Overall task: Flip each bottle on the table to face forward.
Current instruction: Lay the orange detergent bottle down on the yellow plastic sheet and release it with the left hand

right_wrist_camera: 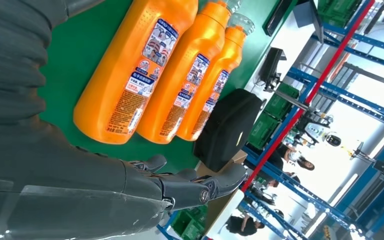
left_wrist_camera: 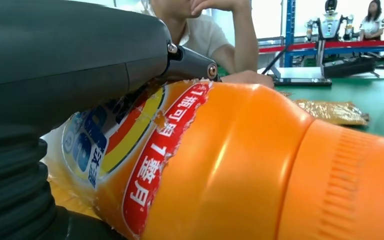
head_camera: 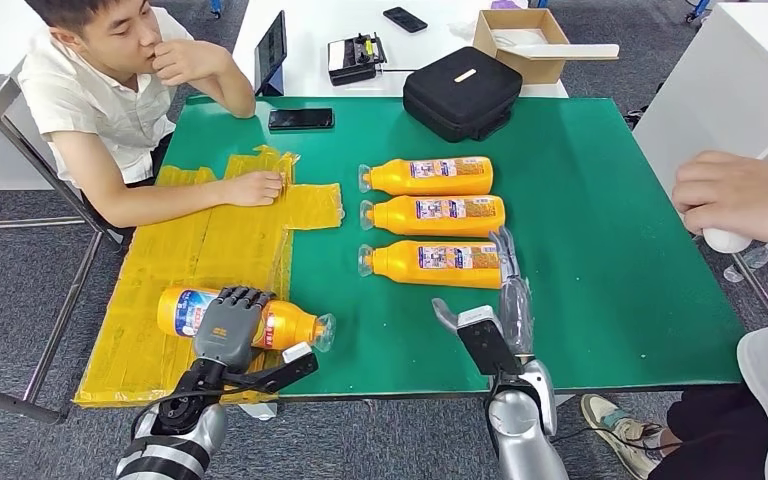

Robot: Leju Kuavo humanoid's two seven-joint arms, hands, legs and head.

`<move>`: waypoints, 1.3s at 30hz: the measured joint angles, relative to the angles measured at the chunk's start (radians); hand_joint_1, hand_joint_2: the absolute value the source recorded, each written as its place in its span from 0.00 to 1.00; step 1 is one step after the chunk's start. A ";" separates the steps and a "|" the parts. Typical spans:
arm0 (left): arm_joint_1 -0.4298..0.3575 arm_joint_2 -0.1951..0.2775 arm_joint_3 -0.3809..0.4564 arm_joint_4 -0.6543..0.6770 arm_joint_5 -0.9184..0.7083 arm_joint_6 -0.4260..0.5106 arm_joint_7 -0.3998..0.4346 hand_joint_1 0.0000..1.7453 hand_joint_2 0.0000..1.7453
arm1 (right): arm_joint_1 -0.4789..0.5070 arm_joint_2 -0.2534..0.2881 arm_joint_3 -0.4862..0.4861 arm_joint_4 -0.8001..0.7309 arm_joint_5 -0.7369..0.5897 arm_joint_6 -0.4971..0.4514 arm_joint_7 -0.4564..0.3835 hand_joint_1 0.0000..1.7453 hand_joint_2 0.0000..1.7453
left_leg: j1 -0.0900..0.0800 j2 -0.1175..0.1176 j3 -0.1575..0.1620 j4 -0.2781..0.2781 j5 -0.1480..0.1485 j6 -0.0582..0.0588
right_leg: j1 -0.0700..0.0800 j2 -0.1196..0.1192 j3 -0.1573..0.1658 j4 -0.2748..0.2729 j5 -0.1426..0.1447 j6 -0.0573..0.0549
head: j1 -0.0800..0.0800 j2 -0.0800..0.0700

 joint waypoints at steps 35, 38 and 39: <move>-0.271 0.016 -0.044 0.380 -0.021 -0.319 0.051 0.00 1.00 | -0.112 -0.007 -0.018 0.201 -0.020 -0.007 -0.071 0.00 1.00 | 0.000 -0.005 0.043 -0.002 -0.005 -0.004 | 0.000 -0.001 0.043 0.000 -0.009 -0.002 | 0.000 0.000; -0.266 0.015 -0.045 0.380 -0.027 -0.287 0.051 0.00 1.00 | -0.112 -0.008 -0.018 0.202 -0.019 -0.014 -0.072 0.00 1.00 | 0.000 -0.005 0.043 -0.002 -0.007 -0.004 | 0.000 -0.001 0.037 0.000 -0.011 -0.002 | 0.000 0.000; -0.264 0.015 -0.045 0.380 -0.029 -0.280 0.051 0.00 1.00 | -0.112 -0.009 -0.018 0.202 -0.019 -0.016 -0.072 0.00 1.00 | 0.000 -0.005 0.044 -0.002 -0.008 -0.004 | 0.000 -0.001 0.035 0.000 -0.012 -0.002 | 0.000 0.000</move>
